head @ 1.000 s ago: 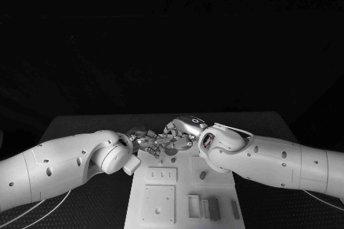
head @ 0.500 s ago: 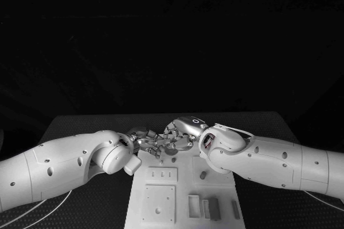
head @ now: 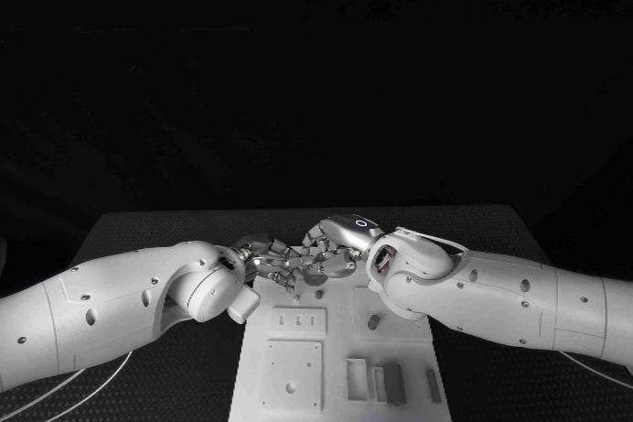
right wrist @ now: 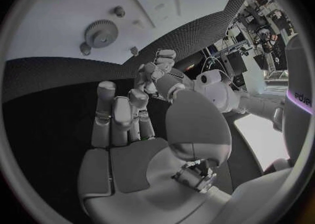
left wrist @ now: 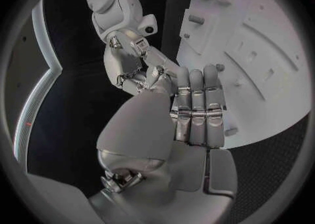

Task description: Assemble the parts on the task board

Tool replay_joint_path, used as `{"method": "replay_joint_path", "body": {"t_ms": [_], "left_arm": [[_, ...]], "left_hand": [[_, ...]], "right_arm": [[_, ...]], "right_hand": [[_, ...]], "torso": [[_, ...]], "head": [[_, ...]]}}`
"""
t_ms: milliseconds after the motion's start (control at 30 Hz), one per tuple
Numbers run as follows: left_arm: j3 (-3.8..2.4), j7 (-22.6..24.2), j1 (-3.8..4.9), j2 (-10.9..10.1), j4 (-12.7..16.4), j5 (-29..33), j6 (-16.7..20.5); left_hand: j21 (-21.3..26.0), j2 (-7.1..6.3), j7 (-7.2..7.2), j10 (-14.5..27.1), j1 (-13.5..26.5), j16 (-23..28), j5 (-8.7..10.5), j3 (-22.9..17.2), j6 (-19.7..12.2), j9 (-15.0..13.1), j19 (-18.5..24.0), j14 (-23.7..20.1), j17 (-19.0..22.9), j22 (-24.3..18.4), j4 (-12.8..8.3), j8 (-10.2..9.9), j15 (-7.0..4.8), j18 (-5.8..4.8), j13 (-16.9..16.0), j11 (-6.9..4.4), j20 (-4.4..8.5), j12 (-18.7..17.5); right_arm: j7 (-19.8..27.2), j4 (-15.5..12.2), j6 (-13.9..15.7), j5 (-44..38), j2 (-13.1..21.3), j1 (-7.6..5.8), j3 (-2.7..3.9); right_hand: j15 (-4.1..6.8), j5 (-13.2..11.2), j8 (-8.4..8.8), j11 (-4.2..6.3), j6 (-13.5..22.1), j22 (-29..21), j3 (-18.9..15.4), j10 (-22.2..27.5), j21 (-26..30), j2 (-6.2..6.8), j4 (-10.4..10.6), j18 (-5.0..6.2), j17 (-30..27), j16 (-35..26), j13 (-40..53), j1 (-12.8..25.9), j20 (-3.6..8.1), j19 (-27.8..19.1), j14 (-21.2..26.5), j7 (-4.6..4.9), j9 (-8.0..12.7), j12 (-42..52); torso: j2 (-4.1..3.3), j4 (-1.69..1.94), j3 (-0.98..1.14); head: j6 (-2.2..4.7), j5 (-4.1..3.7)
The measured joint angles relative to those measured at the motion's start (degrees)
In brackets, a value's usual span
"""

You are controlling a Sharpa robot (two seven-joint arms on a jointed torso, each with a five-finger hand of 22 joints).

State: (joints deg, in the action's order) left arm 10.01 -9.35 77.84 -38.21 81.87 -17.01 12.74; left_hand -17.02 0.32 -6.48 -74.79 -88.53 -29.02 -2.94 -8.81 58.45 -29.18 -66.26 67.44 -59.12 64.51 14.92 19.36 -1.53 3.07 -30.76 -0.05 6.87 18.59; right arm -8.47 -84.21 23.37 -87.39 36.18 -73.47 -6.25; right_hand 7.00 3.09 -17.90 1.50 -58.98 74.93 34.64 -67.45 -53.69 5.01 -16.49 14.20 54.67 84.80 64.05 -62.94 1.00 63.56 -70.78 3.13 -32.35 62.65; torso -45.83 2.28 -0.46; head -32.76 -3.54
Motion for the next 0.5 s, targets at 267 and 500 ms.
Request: {"method": "replay_joint_path", "body": {"t_ms": [267,500], "left_arm": [[-0.01,0.11,0.04,-0.76,-0.69,0.01,-0.07],[-0.02,-0.03,0.04,-0.76,-0.71,0.01,-0.20]], "left_hand": [[0.00,0.74,-0.03,-0.01,-0.74,-0.22,0.02,0.00,-0.02,0.85,-0.09,0.00,-0.03,0.13,0.00,-0.01,0.00,0.00,-0.05,0.01,0.08,0.22],[0.00,0.74,-0.03,-0.03,-0.74,-0.22,0.12,0.01,-0.02,0.89,-0.09,0.00,-0.02,0.13,0.00,0.00,0.00,0.00,-0.05,0.03,0.08,0.22]], "right_arm": [[-0.37,0.37,0.03,1.00,1.64,0.40,-0.15],[-0.60,0.25,0.06,1.59,1.96,0.53,-0.15]], "right_hand": [[-1.09,0.24,2.56,-1.61,2.94,0.00,0.86,2.02,0.34,4.96,2.28,-0.32,-2.01,-0.60,-0.47,2.01,-0.41,-0.42,2.29,2.94,1.36,-1.28],[-1.10,0.24,2.56,-1.61,2.99,0.00,0.86,2.02,0.34,5.18,2.28,-0.24,-2.01,-0.60,-0.46,2.06,-0.41,-0.43,2.30,3.00,1.36,-1.28]], "torso": [[0.00,-0.01,-0.02],[0.00,-0.03,0.02]], "head": [[-0.05,-0.01],[-0.05,0.02]]}}
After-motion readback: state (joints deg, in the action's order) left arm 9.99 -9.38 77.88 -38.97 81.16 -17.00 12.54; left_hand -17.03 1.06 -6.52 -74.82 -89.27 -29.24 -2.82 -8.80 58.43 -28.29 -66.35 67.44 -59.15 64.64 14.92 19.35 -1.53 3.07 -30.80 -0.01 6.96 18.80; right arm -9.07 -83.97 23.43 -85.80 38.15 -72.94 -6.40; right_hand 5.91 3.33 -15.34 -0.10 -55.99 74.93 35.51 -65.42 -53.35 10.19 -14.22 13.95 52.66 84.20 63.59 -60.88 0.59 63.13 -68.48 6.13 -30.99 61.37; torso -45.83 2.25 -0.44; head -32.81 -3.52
